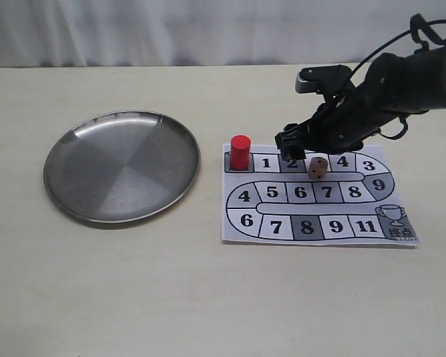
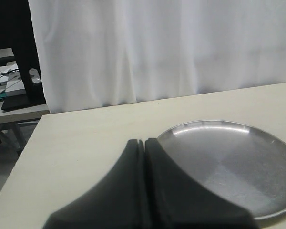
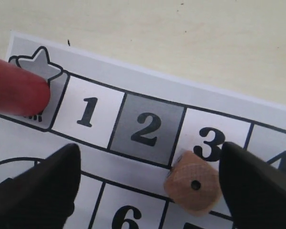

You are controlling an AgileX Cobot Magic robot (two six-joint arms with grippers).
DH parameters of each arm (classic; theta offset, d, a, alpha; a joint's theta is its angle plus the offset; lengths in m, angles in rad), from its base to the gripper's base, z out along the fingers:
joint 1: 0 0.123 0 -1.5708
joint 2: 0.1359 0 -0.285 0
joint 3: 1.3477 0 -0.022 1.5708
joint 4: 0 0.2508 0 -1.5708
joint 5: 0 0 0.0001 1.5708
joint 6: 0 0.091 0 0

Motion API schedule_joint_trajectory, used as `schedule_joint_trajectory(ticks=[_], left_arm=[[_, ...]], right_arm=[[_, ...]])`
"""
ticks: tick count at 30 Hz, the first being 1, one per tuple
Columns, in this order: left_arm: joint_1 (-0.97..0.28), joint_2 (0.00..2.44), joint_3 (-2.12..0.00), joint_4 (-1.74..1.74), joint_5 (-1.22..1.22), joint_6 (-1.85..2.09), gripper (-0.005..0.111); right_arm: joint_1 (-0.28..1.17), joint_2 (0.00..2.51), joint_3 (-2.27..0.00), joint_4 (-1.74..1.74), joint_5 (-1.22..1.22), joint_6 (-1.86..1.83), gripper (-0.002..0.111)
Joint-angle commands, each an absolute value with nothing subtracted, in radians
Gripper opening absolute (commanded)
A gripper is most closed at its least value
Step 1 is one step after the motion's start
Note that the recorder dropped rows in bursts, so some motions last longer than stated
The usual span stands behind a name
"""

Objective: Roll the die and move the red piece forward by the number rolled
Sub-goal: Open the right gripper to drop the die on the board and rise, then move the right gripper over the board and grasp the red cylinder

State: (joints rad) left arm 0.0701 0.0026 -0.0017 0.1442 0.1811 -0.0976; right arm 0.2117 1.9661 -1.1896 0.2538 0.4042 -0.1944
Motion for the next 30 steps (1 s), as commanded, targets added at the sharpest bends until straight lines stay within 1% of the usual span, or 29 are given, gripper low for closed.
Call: schedule_joint_trajectory(ticks=[1, 9, 17, 21, 25, 30], left_arm=[[0.075, 0.0, 0.0, 0.144, 0.173, -0.099, 0.0], [0.075, 0.0, 0.0, 0.144, 0.173, -0.099, 0.0], [0.075, 0.0, 0.0, 0.144, 0.173, -0.099, 0.0], [0.075, 0.0, 0.0, 0.144, 0.173, -0.099, 0.0], [0.075, 0.0, 0.0, 0.144, 0.173, -0.099, 0.0], [0.075, 0.0, 0.0, 0.144, 0.173, -0.099, 0.0]], right_arm=[[0.211, 1.964, -1.187, 0.25, 0.39, -0.195, 0.077], [0.209, 1.938, -1.187, 0.207, 0.388, -0.198, 0.077], [0.212, 1.815, -1.187, 0.203, 0.388, -0.198, 0.077], [0.212, 1.766, -1.187, 0.257, 0.388, -0.203, 0.077], [0.249, 1.755, -1.187, 0.247, 0.367, -0.255, 0.077], [0.329, 1.766, -1.187, 0.247, 0.309, -0.363, 0.077]])
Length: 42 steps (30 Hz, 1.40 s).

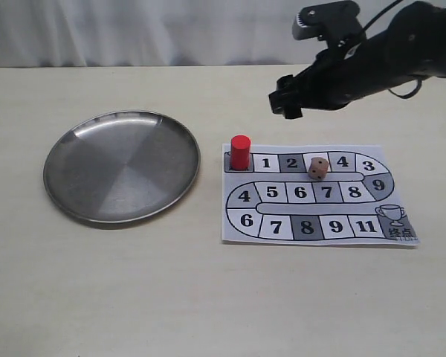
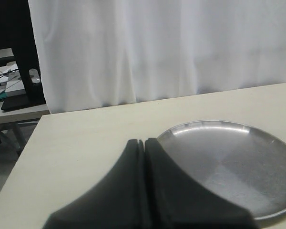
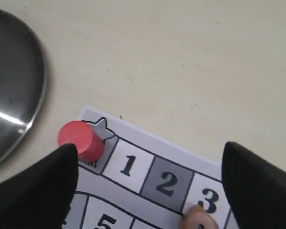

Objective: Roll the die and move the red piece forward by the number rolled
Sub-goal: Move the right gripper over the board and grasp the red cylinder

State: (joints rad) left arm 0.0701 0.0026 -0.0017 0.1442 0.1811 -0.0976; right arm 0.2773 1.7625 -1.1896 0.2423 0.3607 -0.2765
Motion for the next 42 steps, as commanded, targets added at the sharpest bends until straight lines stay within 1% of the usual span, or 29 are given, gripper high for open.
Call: schedule_joint_trajectory(ticks=[1, 4, 7, 11, 17, 23, 36, 39, 42], left_arm=[[0.075, 0.0, 0.0, 0.144, 0.173, -0.099, 0.0], [0.075, 0.0, 0.0, 0.144, 0.173, -0.099, 0.0], [0.075, 0.0, 0.0, 0.144, 0.173, -0.099, 0.0], [0.075, 0.0, 0.0, 0.144, 0.173, -0.099, 0.0], [0.075, 0.0, 0.0, 0.144, 0.173, -0.099, 0.0], [0.075, 0.0, 0.0, 0.144, 0.173, -0.099, 0.0], [0.075, 0.0, 0.0, 0.144, 0.173, -0.099, 0.0], [0.075, 0.0, 0.0, 0.144, 0.173, -0.099, 0.0], [0.075, 0.0, 0.0, 0.144, 0.173, -0.099, 0.0]], right_arm=[[0.343, 1.767, -1.187, 0.247, 0.295, -0.363, 0.077], [0.352, 1.767, -1.205, 0.247, 0.333, -0.363, 0.077], [0.332, 1.767, -1.247, 0.242, 0.482, -0.359, 0.077], [0.285, 1.767, -1.304, 0.232, 0.724, -0.346, 0.077], [0.181, 1.821, -1.308, 0.215, 0.881, -0.272, 0.077], [0.176, 1.986, -1.308, 0.178, 0.89, -0.301, 0.077], [0.176, 2.008, -1.308, 0.141, 0.886, -0.293, 0.077], [0.176, 2.008, -1.31, 0.195, 0.882, -0.302, 0.077], [0.176, 2.005, -1.347, 0.345, 0.902, -0.411, 0.077]])
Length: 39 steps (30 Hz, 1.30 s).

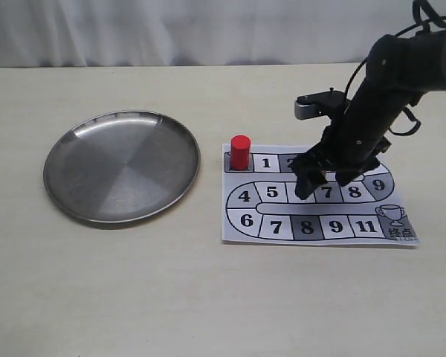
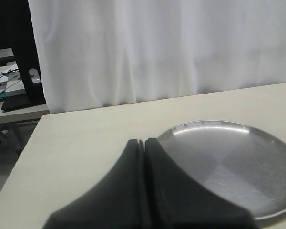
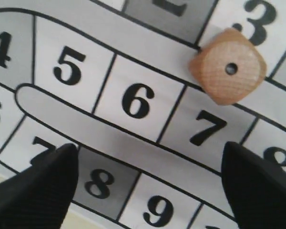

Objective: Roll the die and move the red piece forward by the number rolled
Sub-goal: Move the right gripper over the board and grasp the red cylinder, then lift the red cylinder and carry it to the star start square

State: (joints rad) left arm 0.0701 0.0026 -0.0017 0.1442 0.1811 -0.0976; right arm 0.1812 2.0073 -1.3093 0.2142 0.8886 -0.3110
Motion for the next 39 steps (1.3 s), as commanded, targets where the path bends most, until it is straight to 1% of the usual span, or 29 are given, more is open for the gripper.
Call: schedule_joint_trajectory(ticks=[1, 4, 6, 7, 9, 11, 13, 23, 25, 26, 27, 30, 31, 34, 35, 39], left_arm=[[0.075, 0.0, 0.0, 0.144, 0.173, -0.099, 0.0], [0.075, 0.0, 0.0, 0.144, 0.173, -0.099, 0.0], [0.075, 0.0, 0.0, 0.144, 0.173, -0.099, 0.0], [0.075, 0.0, 0.0, 0.144, 0.173, -0.099, 0.0], [0.075, 0.0, 0.0, 0.144, 0.173, -0.099, 0.0], [0.075, 0.0, 0.0, 0.144, 0.173, -0.099, 0.0], [0.075, 0.0, 0.0, 0.144, 0.173, -0.099, 0.0], [0.075, 0.0, 0.0, 0.144, 0.173, -0.099, 0.0], [0.075, 0.0, 0.0, 0.144, 0.173, -0.099, 0.0], [0.075, 0.0, 0.0, 0.144, 0.173, -0.099, 0.0], [0.075, 0.0, 0.0, 0.144, 0.173, -0.099, 0.0], [0.075, 0.0, 0.0, 0.144, 0.173, -0.099, 0.0], [0.075, 0.0, 0.0, 0.144, 0.173, -0.099, 0.0], [0.075, 0.0, 0.0, 0.144, 0.173, -0.099, 0.0], [0.075, 0.0, 0.0, 0.144, 0.173, -0.099, 0.0], [0.075, 0.0, 0.0, 0.144, 0.173, -0.099, 0.0]], right_arm=[[0.176, 2.001, -1.357, 0.405, 0.907, -0.44, 0.077], [0.184, 1.986, -1.397, 0.645, 0.91, -0.65, 0.077], [0.202, 1.988, -1.417, 0.699, 0.902, -0.711, 0.077], [0.22, 1.988, -1.423, 0.701, 0.875, -0.711, 0.077], [0.305, 1.989, -1.43, 0.626, 0.687, -0.709, 0.077], [0.347, 1.999, -1.43, 0.549, 0.552, -0.659, 0.077], [0.363, 2.023, -1.43, 0.496, 0.471, -0.619, 0.077], [0.363, 2.132, -1.43, 0.482, 0.363, -0.621, 0.077], [0.363, 2.157, -1.43, 0.482, 0.362, -0.646, 0.074], [0.363, 2.167, -1.43, 0.482, 0.349, -0.652, 0.066], [0.363, 2.172, -1.43, 0.482, 0.341, -0.652, 0.06], [0.363, 2.18, -1.43, 0.482, 0.333, -0.652, 0.038], [0.363, 2.18, -1.43, 0.482, 0.331, -0.652, 0.028], [0.363, 2.175, -1.43, 0.482, 0.327, -0.645, 0.008], [0.363, 2.172, -1.43, 0.482, 0.327, -0.626, 0.004], [0.363, 2.131, -1.43, 0.482, 0.346, -0.602, 0.004]])
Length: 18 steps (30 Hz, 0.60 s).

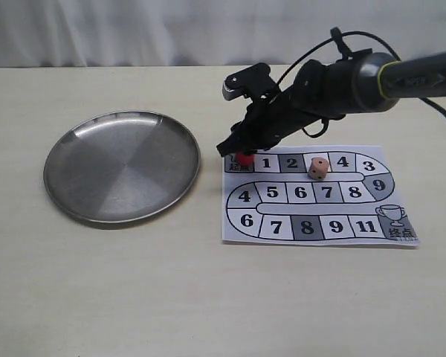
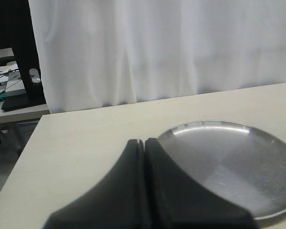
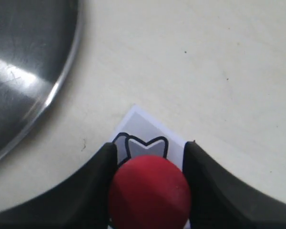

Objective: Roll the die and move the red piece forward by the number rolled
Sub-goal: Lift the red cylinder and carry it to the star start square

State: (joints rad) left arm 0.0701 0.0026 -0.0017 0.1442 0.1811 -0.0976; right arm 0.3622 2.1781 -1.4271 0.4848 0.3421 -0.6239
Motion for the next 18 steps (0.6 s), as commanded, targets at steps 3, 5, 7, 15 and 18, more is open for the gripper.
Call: schedule_joint_trajectory(ticks=[3, 5, 7, 15, 18], left_arm=[[0.075, 0.0, 0.0, 0.144, 0.173, -0.099, 0.0], [0.075, 0.0, 0.0, 0.144, 0.173, -0.099, 0.0], [0.075, 0.0, 0.0, 0.144, 0.173, -0.099, 0.0], [0.075, 0.0, 0.0, 0.144, 0.173, -0.099, 0.0], [0.075, 0.0, 0.0, 0.144, 0.173, -0.099, 0.0]], right_arm=[[0.358, 2.055, -1.43, 0.481, 0.348, -0.591, 0.004], [0.354, 2.005, -1.43, 0.478, 0.348, -0.591, 0.004], [0.347, 1.958, -1.43, 0.474, 0.361, -0.591, 0.004], [0.325, 1.958, -1.381, 0.426, 0.335, -0.591, 0.004], [0.31, 2.007, -1.342, 0.426, 0.298, -0.591, 0.004]])
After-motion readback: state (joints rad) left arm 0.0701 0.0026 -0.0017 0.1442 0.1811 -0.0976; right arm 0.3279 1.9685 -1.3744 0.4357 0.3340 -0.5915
